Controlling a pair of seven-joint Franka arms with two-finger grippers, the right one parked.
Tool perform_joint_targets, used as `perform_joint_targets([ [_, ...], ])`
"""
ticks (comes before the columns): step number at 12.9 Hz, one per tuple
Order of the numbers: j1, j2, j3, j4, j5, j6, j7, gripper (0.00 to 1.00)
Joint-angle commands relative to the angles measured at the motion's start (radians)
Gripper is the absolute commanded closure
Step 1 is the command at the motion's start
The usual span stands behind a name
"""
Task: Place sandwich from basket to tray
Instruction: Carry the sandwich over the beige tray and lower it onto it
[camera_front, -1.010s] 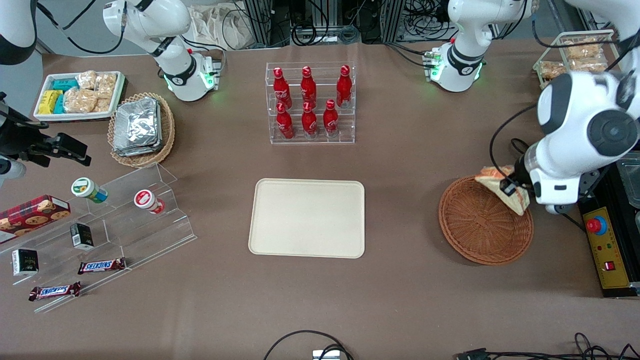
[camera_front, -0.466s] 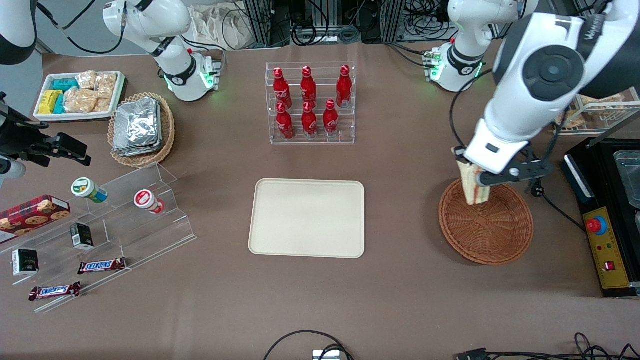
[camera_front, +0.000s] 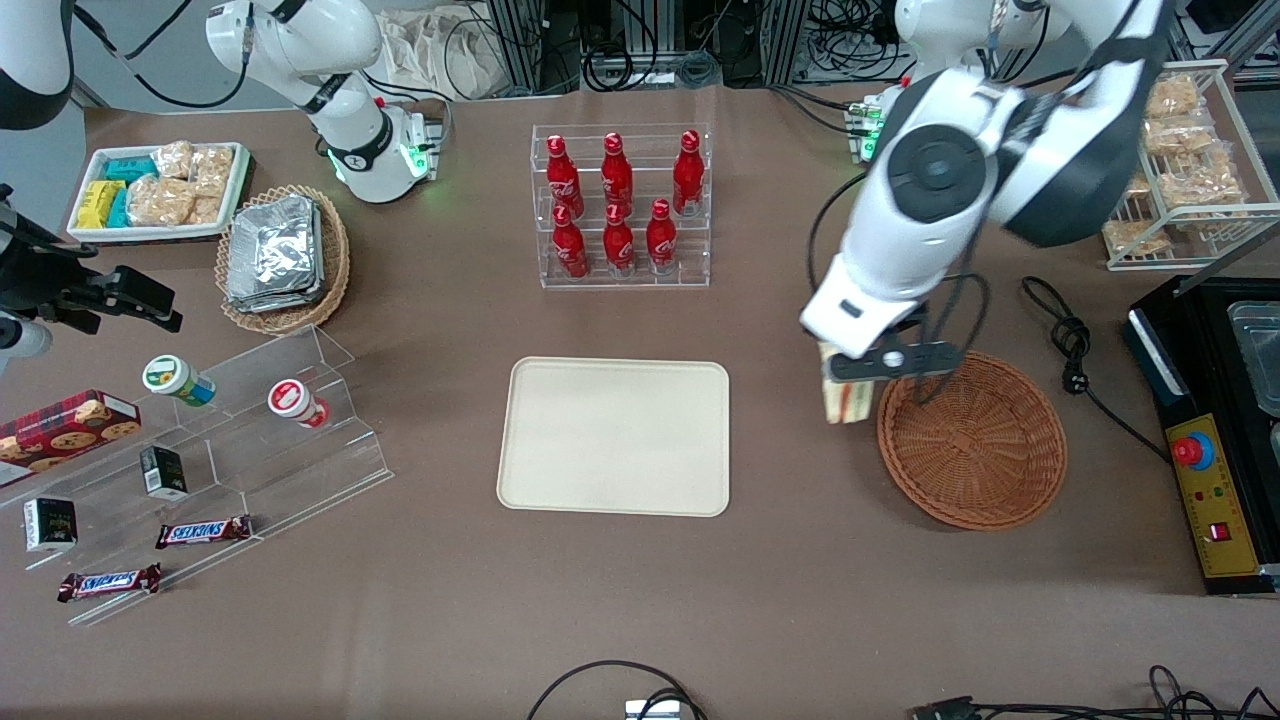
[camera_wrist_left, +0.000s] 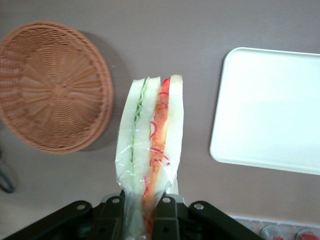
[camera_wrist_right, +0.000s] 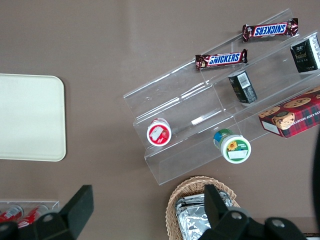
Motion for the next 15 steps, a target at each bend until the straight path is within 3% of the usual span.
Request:
perform_joint_targets([
  [1, -0.123, 0.148, 0.004, 0.090, 0.065, 0.003, -0.081, 1.00],
  [5, -0.197, 0.375, 0.006, 0.184, 0.203, 0.120, -0.153, 1.00],
  [10, -0.197, 0.511, 0.009, 0.243, 0.262, 0.226, -0.111, 1.00],
  [15, -0.222, 0.547, 0.010, 0.254, 0.285, 0.227, -0.128, 1.00],
])
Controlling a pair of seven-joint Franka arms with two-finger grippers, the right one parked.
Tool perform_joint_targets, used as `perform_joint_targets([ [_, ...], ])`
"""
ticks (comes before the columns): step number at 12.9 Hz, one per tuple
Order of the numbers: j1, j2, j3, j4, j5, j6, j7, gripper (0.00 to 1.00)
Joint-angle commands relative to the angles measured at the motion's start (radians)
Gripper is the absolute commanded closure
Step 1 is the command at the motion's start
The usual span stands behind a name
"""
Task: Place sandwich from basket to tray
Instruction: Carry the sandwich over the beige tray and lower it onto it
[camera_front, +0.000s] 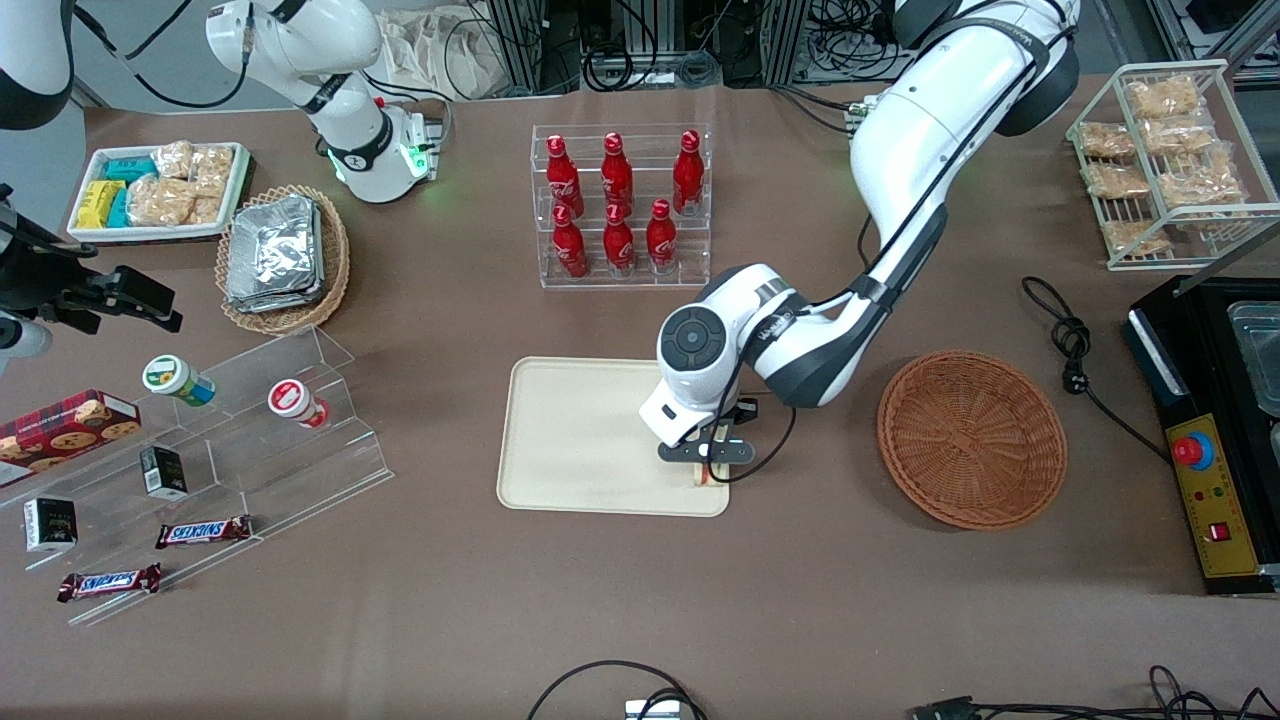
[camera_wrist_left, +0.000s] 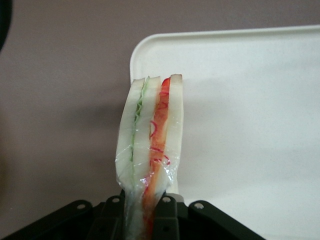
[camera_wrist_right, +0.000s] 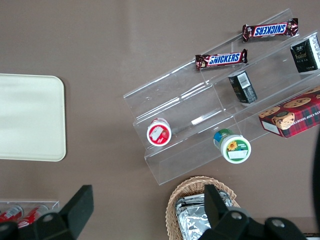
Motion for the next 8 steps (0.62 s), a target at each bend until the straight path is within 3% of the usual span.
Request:
perform_joint_targets([
  [1, -0.024, 0.030, 0.005, 0.043, 0.023, -0.011, -0.006, 1.00],
  [4, -0.025, 0.044, 0.005, 0.043, 0.029, -0.010, -0.006, 0.99],
  [5, -0.025, 0.047, 0.005, 0.041, 0.047, -0.008, -0.006, 0.88],
  [7, -0.025, 0.049, 0.003, 0.041, 0.052, -0.007, -0.007, 0.24],
  [8, -0.025, 0.046, 0.003, 0.041, 0.052, -0.008, -0.010, 0.00],
])
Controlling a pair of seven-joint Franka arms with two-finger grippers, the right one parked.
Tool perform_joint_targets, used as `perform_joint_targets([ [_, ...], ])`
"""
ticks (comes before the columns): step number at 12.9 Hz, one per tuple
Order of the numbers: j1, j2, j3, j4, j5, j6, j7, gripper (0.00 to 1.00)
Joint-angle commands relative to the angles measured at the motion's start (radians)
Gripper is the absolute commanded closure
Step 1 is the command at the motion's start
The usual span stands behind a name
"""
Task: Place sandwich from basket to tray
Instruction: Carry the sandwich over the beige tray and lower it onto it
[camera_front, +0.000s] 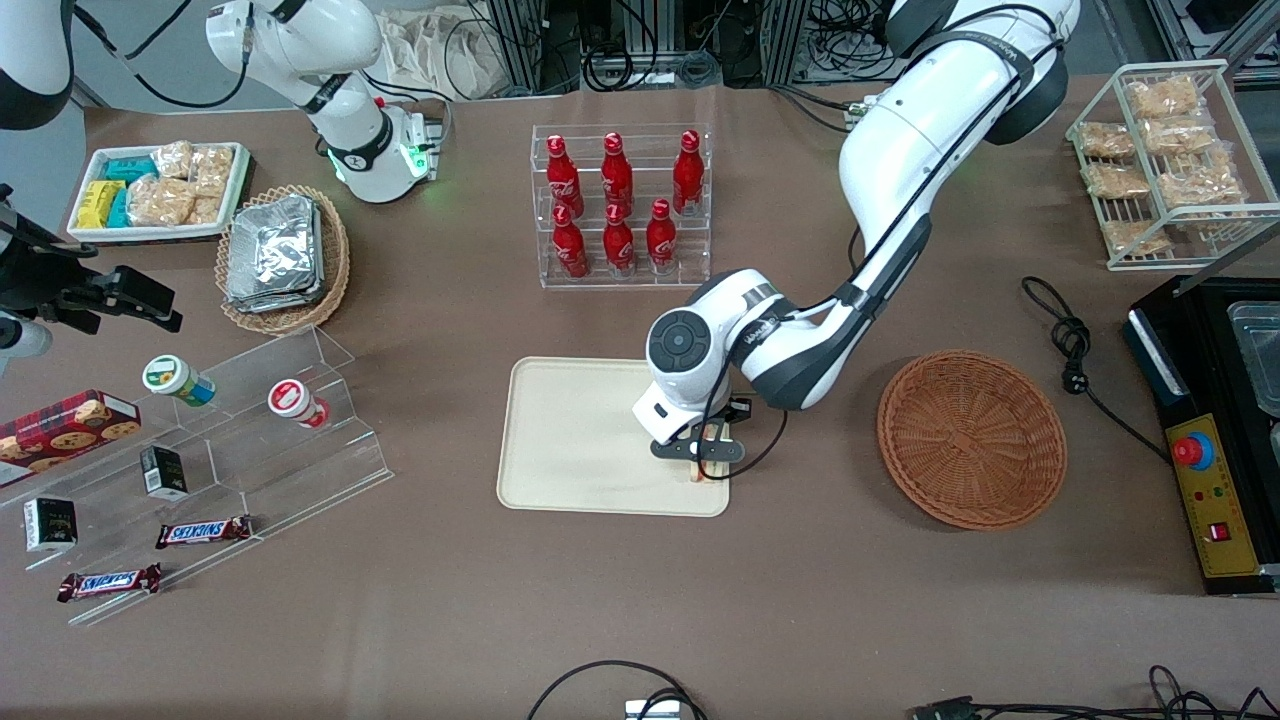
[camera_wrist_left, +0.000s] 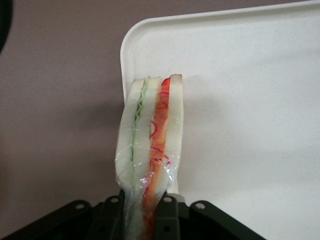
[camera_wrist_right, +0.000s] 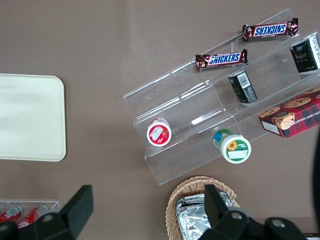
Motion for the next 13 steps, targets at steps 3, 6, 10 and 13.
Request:
perform_joint_targets([
  [3, -0.014, 0.012, 0.003, 0.038, 0.020, -0.007, -0.044, 0.00],
  [6, -0.003, -0.026, 0.002, 0.029, 0.005, -0.019, -0.047, 0.00],
  [10, 0.070, -0.167, -0.006, 0.015, -0.074, -0.117, -0.041, 0.00],
  [13, 0.159, -0.327, -0.012, -0.103, -0.125, -0.108, -0.022, 0.00],
])
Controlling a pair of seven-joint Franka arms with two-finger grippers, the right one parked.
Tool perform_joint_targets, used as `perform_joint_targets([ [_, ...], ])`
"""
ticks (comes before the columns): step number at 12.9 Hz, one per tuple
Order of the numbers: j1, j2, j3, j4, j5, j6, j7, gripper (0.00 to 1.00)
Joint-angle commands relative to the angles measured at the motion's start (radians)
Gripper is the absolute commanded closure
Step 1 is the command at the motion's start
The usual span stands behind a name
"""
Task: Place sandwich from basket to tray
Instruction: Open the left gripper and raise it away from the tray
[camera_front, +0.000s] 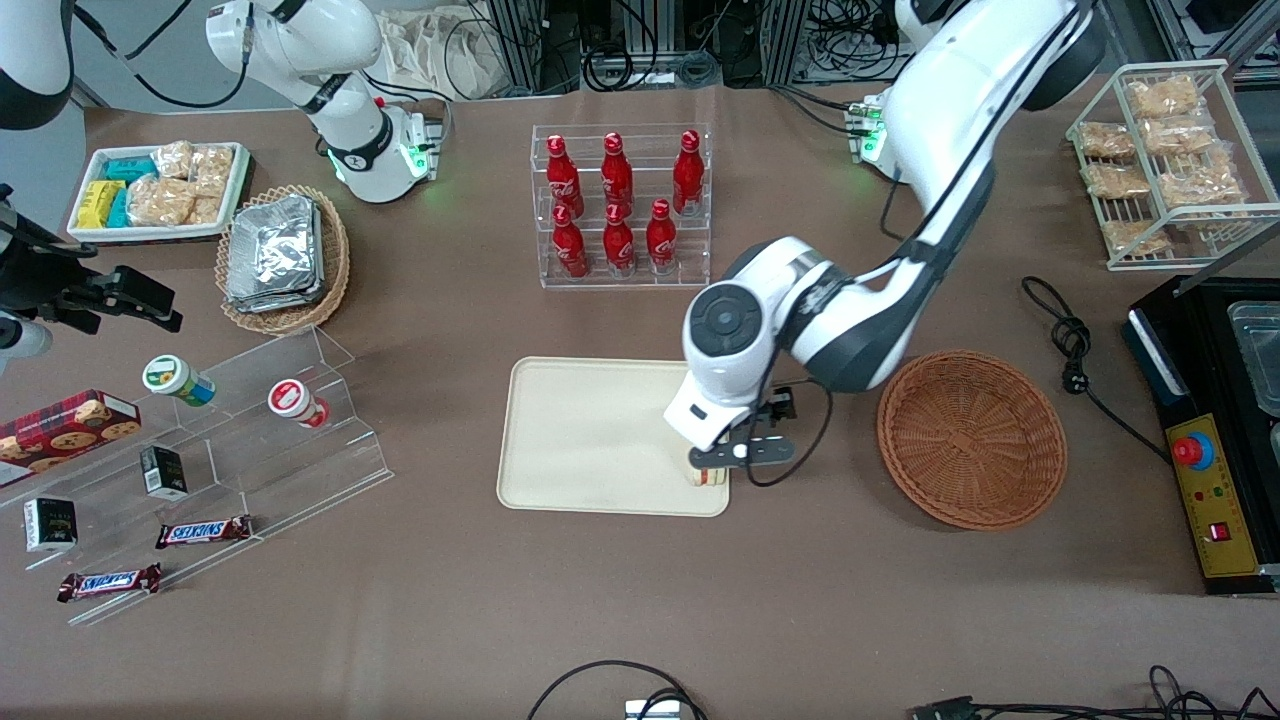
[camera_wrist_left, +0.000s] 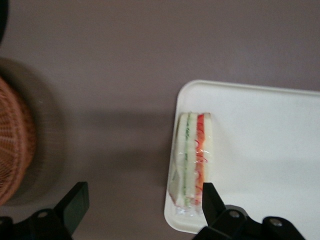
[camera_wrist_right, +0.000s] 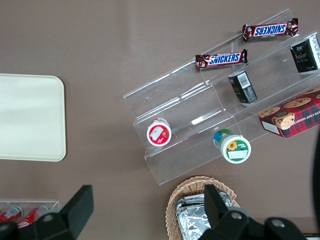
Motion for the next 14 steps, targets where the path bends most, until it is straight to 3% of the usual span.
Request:
perform_joint_targets([
  [1, 0.101, -0.188, -0.011, -0.161, -0.091, -0.003, 0.071, 0.00],
  [4, 0.265, -0.412, -0.012, -0.361, -0.208, 0.012, 0.252, 0.00],
  [6, 0.350, -0.518, -0.013, -0.405, -0.287, -0.008, 0.402, 0.00],
  [9, 0.239, -0.642, 0.224, -0.468, -0.360, -0.034, 0.539, 0.00],
  [14, 0.197, -0.721, 0.329, -0.435, -0.394, -0.114, 0.587, 0.00],
])
